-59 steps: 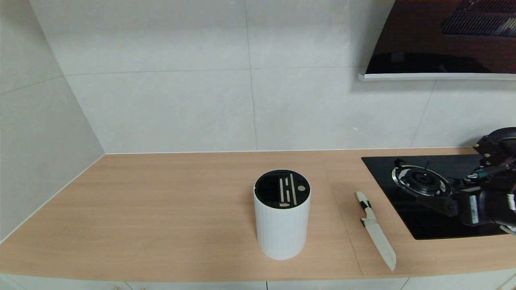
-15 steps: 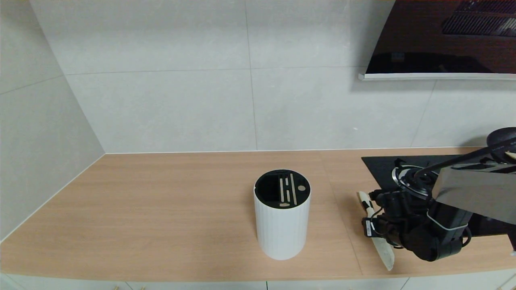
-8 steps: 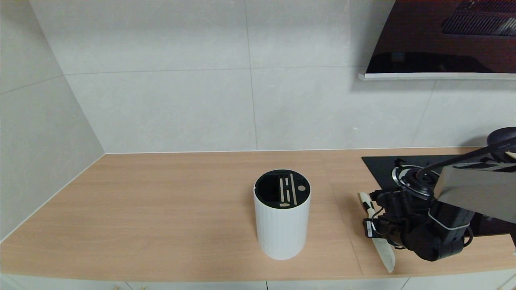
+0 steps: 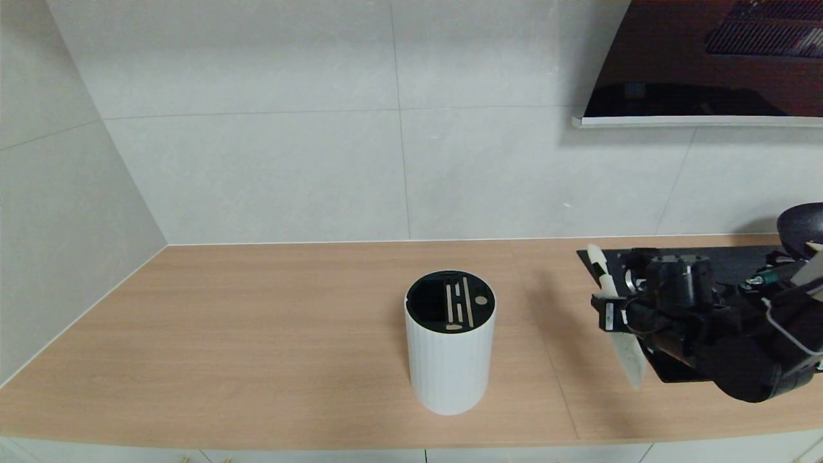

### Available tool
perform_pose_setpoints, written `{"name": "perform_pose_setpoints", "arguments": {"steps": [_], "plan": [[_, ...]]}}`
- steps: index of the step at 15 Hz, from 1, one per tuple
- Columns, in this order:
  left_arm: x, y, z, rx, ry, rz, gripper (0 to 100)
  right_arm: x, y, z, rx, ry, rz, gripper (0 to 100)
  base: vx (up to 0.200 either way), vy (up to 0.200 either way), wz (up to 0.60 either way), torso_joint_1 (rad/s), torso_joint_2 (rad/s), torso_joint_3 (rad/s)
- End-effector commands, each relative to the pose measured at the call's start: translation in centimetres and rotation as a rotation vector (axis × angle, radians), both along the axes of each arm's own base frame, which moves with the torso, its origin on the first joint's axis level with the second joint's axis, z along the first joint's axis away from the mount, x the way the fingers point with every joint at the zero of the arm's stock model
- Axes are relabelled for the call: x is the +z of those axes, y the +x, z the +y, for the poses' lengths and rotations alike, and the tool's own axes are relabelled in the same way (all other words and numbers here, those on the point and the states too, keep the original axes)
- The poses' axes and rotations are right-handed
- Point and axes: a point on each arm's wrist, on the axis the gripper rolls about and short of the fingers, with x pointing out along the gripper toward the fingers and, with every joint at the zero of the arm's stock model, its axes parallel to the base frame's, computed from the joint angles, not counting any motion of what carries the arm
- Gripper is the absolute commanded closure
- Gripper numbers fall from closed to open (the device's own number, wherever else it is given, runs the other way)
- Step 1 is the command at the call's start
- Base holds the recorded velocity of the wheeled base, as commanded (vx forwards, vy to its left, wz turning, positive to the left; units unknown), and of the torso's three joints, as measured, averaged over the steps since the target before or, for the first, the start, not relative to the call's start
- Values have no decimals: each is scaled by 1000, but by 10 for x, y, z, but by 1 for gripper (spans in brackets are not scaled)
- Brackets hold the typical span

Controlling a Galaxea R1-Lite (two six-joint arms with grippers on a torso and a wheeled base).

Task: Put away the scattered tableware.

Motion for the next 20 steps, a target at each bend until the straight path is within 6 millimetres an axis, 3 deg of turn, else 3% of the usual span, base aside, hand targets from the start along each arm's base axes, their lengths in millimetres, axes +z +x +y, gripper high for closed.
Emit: {"name": "perform_pose_setpoints", "arguments": {"steps": [1,3,5,8,10,13,15,17,20], "plan": [[80,-10,-3,-149,42,-70,0,89,-31,5,59,0,-232,100,0,0,0,0,0,0],[120,13,-6,-255,76,16,0,124,-40,18,107,14,-280,100,0,0,0,0,0,0],[147,70,-8,-345,97,180,0,154,-42,37,163,39,-336,100,0,0,0,0,0,0],[165,155,-22,-435,55,305,0,174,-54,65,252,66,-373,100,0,0,0,0,0,0],[153,209,-43,-489,29,309,0,166,-73,83,326,70,-343,100,0,0,0,0,0,0],[109,242,-64,-531,-37,337,0,159,-103,112,431,72,-317,100,0,0,0,0,0,0],[90,259,-97,-630,-156,333,0,154,-113,123,471,63,-292,100,0,0,0,0,0,0],[88,262,-128,-735,-320,324,0,148,-126,136,532,60,-259,100,0,0,0,0,0,0],[100,271,-141,-820,-446,313,0,143,-134,147,579,61,-239,100,0,0,0,0,0,0]]}}
